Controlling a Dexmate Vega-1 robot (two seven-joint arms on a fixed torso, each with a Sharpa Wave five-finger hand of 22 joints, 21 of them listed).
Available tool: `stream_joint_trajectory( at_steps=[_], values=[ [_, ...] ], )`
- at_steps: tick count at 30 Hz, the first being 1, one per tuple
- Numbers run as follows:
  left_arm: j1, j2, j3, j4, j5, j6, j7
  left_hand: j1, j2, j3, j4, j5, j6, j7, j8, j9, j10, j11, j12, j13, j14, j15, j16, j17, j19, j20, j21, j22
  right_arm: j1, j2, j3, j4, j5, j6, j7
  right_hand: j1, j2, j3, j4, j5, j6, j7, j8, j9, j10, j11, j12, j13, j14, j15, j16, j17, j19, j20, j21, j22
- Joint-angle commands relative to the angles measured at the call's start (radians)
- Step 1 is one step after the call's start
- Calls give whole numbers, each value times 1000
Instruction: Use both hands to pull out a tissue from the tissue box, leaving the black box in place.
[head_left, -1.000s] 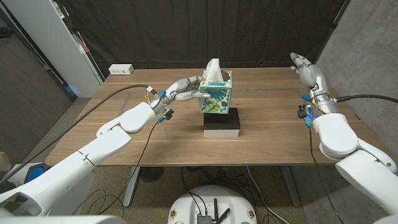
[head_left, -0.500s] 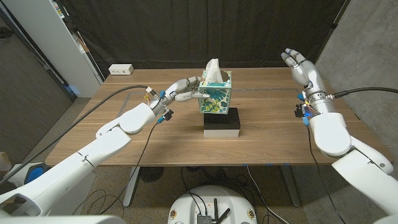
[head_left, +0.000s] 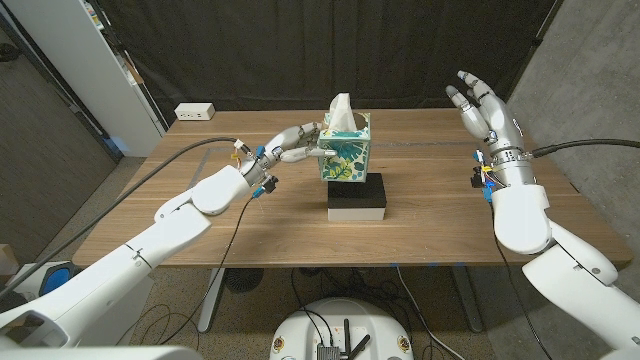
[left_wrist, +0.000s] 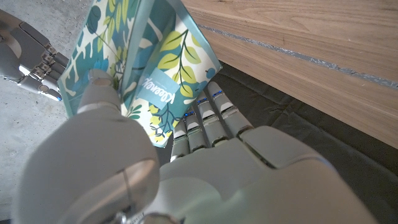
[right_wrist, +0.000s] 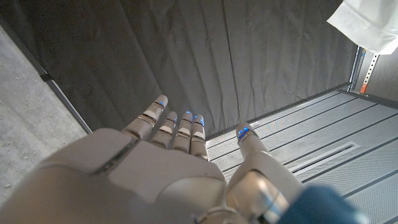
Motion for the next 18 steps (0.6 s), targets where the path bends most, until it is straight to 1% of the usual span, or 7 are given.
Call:
stream_joint_trajectory(
  at_steps=[1, 4, 6, 12, 15, 18],
  values=[
    [-9, -4, 6, 6, 2, -1, -4, -4, 2, 10, 0, -4, 3, 6, -4, 2, 2, -2, -2, 5, -4, -109, -3, 3, -4, 4, -3, 4, -10, 23, -6, 3, -68, 24, -6, 14, 59, 14, 1, 0, 10, -3, 6, 4, 17, 0, 7, 1, 16, -70, 9, 3, 8, -4, 7, 3],
    [-7, -4, 6, 2, 3, 2, -1, -5, 1, 11, -1, -4, 2, 7, -5, 2, 0, 3, -2, 5, -4, -109, -3, 3, -4, 3, -3, 4, -13, 30, -6, 3, -76, 28, -5, 14, 53, 15, 6, -3, 12, -2, 6, 4, 21, 2, 6, 2, 28, -57, 16, 6, 19, 32, 11, 5],
    [-6, -4, 5, 1, 1, 1, -1, -5, 1, 11, -1, -4, 1, 6, -5, 2, 2, 0, -2, 5, -4, -109, -3, 3, -4, 3, -3, 4, -15, 33, -5, 4, -79, 36, -4, 13, 49, 13, 8, -4, 14, 1, 6, 5, 23, 6, 7, 2, 34, -52, 20, 8, 23, 43, 12, 5],
    [-2, -2, 4, -5, 2, 5, 1, -6, 0, 12, -1, -4, 1, 7, -6, 2, 3, 0, -1, 5, -4, -108, -3, 3, -4, 3, -3, 4, -19, 41, -10, -1, -99, 45, -1, 10, 43, 9, 9, -5, 22, 2, 9, 5, 31, 8, 9, 3, 41, -51, 24, 10, 26, 53, 13, 6],
    [0, -3, 5, -6, 4, 6, 3, -7, 1, 13, -1, -4, 2, 6, -5, 2, 1, 2, -2, 5, -5, -108, -3, 3, -5, 4, -3, 4, -19, 44, -12, -2, -107, 54, 0, 8, 45, 8, 12, -5, 40, -22, 14, 6, 38, 5, 10, 3, 38, -56, 25, 13, 5, 49, 5, 7],
    [0, -3, 5, -6, 5, 3, 4, -8, 1, 14, 0, -4, 3, 8, -5, 2, -3, 6, -3, 5, -5, -107, -4, 3, -6, 6, -3, 4, -19, 44, -12, -5, -110, 65, 7, 8, 47, 9, 13, -5, 42, -25, 14, 6, 38, 3, 10, 3, 37, -55, 25, 14, 0, 52, 3, 7]
  ],
)
